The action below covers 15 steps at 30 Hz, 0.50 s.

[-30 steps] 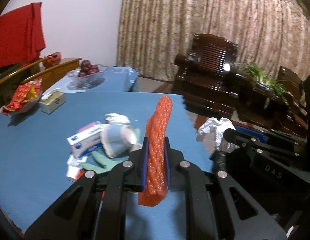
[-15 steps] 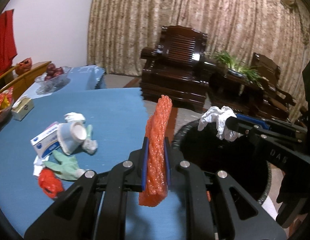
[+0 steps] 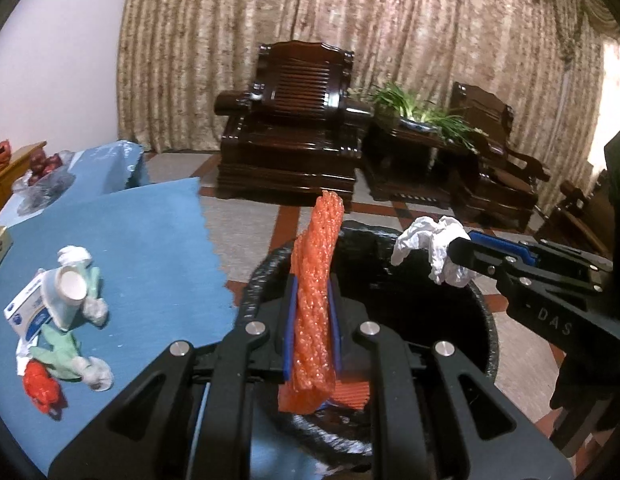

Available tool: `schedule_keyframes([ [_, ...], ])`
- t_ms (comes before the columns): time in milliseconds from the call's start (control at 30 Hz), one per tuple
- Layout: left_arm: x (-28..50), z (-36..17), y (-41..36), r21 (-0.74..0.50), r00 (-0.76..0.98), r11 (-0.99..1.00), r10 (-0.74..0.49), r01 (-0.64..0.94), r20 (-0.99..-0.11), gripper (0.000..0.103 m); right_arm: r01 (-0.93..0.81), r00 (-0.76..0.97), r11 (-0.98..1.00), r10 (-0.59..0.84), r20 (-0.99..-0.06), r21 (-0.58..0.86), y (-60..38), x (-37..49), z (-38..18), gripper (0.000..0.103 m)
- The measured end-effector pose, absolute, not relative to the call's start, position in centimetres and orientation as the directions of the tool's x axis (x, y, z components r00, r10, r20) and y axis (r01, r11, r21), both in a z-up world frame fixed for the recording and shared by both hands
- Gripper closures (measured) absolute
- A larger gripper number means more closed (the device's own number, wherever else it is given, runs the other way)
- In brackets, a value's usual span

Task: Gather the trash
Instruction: 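Carry the orange net and white tissue over the bin and open both tools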

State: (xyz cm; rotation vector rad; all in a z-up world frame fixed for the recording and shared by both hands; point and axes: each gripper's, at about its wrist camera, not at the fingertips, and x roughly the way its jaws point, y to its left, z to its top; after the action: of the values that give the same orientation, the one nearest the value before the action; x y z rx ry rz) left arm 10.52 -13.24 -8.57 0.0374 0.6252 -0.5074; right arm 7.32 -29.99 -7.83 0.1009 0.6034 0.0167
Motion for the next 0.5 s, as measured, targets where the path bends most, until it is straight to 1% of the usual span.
schedule_keyframes([
  [400, 11.3, -10.2, -16.7, -0.122, 0.645, 0.848, -0.478, 0.516, -0.595, 0.09, 0.078, 0.805, 0.991, 0.002, -0.593, 0.109, -32.6, 6.7, -9.2, 0.084],
  [467, 11.4, -10.5, -16.9, -0.127, 0.641, 0.847, -0.481, 0.517, -0.599, 0.087, 0.084, 0.8, 0.991, -0.003, -0.601, 0.108, -32.9, 6.7, -9.5, 0.082],
  [500, 11.4, -10.6, -16.9, -0.128, 0.639, 0.847, -0.48, 0.516, -0.6, 0.084, 0.086, 0.798, 0.99, -0.004, -0.603, 0.108, -32.9, 6.7, -9.6, 0.082],
])
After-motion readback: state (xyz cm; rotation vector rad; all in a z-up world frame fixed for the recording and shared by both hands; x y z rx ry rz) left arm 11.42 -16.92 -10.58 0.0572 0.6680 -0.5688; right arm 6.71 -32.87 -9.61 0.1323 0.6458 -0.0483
